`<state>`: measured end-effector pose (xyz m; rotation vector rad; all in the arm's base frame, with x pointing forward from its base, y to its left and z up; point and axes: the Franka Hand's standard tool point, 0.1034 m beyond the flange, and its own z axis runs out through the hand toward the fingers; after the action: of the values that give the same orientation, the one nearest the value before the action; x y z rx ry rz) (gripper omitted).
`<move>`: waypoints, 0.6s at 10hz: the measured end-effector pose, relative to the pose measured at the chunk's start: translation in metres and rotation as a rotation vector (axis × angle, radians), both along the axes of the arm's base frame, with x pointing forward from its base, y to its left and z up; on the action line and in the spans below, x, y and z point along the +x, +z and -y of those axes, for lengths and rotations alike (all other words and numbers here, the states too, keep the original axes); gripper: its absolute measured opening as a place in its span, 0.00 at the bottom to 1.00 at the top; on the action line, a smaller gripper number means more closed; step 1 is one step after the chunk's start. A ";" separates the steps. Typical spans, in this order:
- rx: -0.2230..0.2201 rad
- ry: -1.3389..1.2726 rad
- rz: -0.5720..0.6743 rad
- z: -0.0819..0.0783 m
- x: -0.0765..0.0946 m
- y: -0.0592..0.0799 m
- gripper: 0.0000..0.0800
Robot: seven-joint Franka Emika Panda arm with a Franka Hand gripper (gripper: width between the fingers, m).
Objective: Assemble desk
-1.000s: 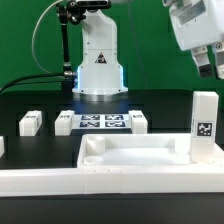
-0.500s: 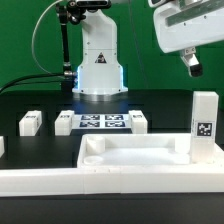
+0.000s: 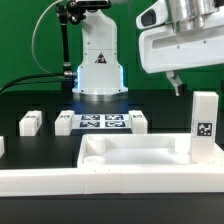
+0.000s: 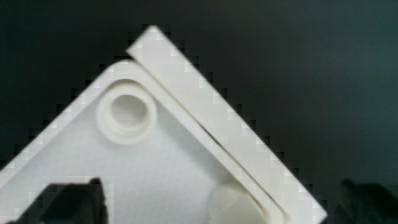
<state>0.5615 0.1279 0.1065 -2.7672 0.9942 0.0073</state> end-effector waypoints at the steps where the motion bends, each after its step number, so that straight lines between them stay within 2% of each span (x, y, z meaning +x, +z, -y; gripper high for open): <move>1: -0.005 0.079 0.018 0.001 0.001 0.001 0.81; 4: -0.019 0.282 0.051 0.006 -0.001 -0.003 0.81; 5: -0.024 0.403 0.043 0.018 -0.012 -0.013 0.81; 6: -0.033 0.471 0.004 0.023 -0.024 -0.020 0.81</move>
Offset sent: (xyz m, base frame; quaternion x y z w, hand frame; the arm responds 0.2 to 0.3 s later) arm 0.0000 0.0000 0.0000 0.0000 0.0000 -0.1296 0.9916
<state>0.5377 0.1044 0.0868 -2.9580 0.3233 0.0552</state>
